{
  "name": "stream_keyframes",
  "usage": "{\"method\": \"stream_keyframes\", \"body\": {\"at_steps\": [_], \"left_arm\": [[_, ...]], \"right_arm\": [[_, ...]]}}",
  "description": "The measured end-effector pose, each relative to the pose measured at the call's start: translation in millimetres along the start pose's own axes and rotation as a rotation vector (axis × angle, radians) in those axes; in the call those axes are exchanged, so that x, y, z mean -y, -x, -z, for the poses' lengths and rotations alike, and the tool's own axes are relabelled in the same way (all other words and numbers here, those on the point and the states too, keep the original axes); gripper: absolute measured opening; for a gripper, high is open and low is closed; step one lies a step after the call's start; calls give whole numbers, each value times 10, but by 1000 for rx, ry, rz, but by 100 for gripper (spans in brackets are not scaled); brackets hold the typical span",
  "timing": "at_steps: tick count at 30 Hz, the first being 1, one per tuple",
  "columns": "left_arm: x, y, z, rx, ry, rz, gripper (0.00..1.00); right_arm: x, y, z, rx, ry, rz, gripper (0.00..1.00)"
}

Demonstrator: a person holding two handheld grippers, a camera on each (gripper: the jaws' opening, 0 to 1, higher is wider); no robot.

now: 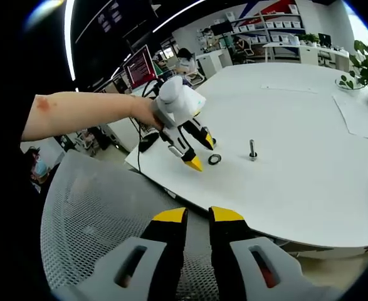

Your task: Place the washer onto the threaded stud by aligning its center hole with the stud, sliding it down to the base, and recovering from edge contact or off-axis alignment until the washer reaches the visible bottom stop.

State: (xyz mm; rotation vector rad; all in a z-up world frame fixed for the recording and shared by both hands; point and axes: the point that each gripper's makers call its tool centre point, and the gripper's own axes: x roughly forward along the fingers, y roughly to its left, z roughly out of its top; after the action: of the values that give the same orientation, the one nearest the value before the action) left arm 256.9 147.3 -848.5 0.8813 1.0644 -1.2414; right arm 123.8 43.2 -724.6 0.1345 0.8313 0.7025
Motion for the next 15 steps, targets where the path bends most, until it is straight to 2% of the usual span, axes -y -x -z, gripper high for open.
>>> {"method": "stream_keyframes", "body": {"at_steps": [1, 5, 9, 12, 15], "left_arm": [[20, -20, -1, -3, 10, 18, 39], [-41, -71, 8, -19, -11, -6, 40], [-54, -108, 10, -27, 1, -1, 39], [-39, -141, 28, -39, -1, 8, 36], [-103, -171, 44, -44, -1, -6, 34]], "right_arm": [[-3, -1, 2, -1, 1, -2, 17], [-13, -3, 12, -8, 8, -7, 17], [-18, -3, 10, -6, 8, -10, 17], [-18, -2, 8, -5, 6, -10, 17], [-18, -2, 7, -4, 5, -11, 17]]}}
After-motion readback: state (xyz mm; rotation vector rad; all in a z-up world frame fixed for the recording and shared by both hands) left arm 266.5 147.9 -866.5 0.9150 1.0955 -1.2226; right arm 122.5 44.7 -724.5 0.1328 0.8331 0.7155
